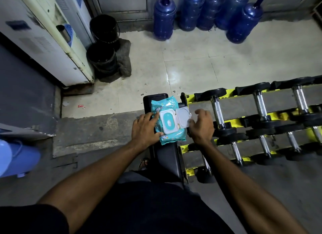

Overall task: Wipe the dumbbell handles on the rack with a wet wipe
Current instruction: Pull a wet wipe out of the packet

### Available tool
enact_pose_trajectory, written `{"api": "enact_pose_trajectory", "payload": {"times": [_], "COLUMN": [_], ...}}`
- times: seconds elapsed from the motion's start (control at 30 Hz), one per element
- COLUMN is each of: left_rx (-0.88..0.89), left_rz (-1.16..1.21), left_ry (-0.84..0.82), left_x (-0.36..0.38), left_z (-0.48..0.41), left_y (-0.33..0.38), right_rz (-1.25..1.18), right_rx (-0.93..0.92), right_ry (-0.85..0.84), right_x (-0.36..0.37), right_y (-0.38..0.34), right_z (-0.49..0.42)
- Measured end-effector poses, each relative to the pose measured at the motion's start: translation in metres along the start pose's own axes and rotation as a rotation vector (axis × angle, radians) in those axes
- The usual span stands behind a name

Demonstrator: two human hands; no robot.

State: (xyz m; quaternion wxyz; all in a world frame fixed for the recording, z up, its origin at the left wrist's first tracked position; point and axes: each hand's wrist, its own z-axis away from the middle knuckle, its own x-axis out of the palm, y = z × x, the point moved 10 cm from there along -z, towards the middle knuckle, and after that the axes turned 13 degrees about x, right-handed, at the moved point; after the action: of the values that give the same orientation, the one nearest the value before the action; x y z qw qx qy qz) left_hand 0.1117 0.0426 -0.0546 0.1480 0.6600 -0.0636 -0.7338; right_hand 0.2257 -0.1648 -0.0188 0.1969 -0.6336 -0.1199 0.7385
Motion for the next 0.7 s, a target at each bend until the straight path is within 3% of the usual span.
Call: {"api": "enact_pose_trajectory", "payload": {"times": [0.1,0.2,0.33,0.7], "left_rx": [0.012,0.009,0.004,-0.022], "left_rz": [0.001,0.024,0.007,-0.035], "left_ry": [-0.004,-0.007,0.017,-0.004], "left_x": [0.000,-0.001,-0.004,-0.002], "left_z": [0.000,-0.001,-0.004,-0.008], "left_y": [0.001,0.002,0.007,0.008], "right_rz": [0.131,0.181,0.206,0.491], "right_rx": [-0.427,-0.650,-0.549,-0.681], "right_ry": [-0.006,-0.126,-0.196,-0.242], "right_x": [0.012,0.036,0.047,0.062], "right_y": [-0.051,-0.074,-0.066,-0.089], "right_z": [0.019,0.037,0.033,0.043]}}
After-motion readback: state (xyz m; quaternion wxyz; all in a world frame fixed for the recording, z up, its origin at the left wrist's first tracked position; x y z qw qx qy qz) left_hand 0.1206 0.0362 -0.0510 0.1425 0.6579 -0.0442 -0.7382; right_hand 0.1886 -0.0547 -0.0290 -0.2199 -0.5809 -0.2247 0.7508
